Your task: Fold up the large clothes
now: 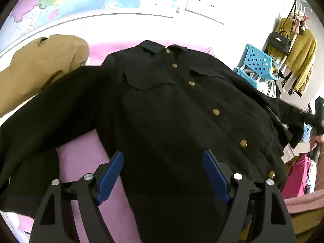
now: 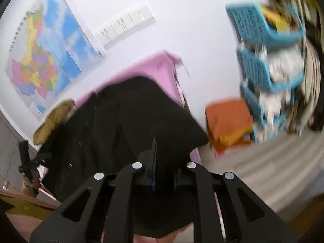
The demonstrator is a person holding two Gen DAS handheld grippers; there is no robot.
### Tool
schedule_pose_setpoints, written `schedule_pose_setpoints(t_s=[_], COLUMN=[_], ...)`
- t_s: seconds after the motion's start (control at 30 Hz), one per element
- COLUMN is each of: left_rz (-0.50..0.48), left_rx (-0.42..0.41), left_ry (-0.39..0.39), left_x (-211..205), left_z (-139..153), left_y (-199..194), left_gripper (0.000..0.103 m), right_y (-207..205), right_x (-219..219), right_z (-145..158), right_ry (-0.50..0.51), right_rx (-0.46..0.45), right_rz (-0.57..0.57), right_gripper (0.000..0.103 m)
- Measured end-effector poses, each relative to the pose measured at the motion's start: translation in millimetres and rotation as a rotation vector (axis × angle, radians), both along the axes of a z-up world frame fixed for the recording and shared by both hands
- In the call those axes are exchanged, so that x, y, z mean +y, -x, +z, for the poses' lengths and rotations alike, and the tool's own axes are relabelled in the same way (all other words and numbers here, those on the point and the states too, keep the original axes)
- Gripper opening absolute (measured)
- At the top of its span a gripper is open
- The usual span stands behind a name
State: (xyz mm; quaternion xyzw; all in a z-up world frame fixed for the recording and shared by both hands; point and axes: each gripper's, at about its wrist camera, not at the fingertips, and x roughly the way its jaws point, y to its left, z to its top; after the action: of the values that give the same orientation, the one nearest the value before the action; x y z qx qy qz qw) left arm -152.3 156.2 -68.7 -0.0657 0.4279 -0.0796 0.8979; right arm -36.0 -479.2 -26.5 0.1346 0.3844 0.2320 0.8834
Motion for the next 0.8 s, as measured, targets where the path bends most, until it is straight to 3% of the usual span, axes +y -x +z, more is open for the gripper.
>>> schedule_pose_setpoints(t_s=[0.17, 0.27, 0.37, 0.43, 0.53, 0.63, 0.67, 0.73, 0.8], left_rz=[-0.028, -0.059, -0.095, -0.111, -0.12, -0.126, -0.126, -0.133, -0.151], left_rx=[-0.043, -0.091, -0.145, -0.175, -0.203, -0.204, -0.199, -0.171, -0.142], left_ry=[0.013, 0.009, 0.031, 0.044, 0.089, 0.142, 0.15, 0.152, 0.155], left_x=[-7.2, -15.0, -19.3, -21.4, -17.8, -11.2, -9.6, -8.8, -10.5], left_z=[13.2, 27.5, 42.1, 50.5, 58.2, 59.6, 58.1, 51.1, 42.9], left_y=[-16.4, -22.5, -26.7, -30.1, -32.1, -33.2, -33.2, -33.7, -34.5], left_gripper=[0.078, 0.078, 0.081, 0.081, 0.081, 0.082, 0.082, 0.082, 0.083], right_y=[-20.6, -25.7, -22.0, -21.0, -21.0, -21.0, -23.8, -31.1, -39.0], right_x=[19.6, 78.7, 145.3, 196.5, 272.5, 323.8, 333.6, 336.2, 325.5], right_z=[84.6, 123.4, 133.1, 126.4, 91.3, 49.6, 35.6, 20.7, 16.1], right_ry=[0.004, 0.032, 0.063, 0.044, 0.045, 0.051, 0.042, 0.023, 0.0], right_rx=[-0.135, -0.182, -0.192, -0.165, -0.091, 0.017, 0.057, 0.098, 0.096], right_rz=[0.075, 0.256, 0.437, 0.568, 0.73, 0.812, 0.829, 0.822, 0.777], right_gripper=[0.011, 0.012, 0.013, 0.015, 0.02, 0.029, 0.04, 0.052, 0.053])
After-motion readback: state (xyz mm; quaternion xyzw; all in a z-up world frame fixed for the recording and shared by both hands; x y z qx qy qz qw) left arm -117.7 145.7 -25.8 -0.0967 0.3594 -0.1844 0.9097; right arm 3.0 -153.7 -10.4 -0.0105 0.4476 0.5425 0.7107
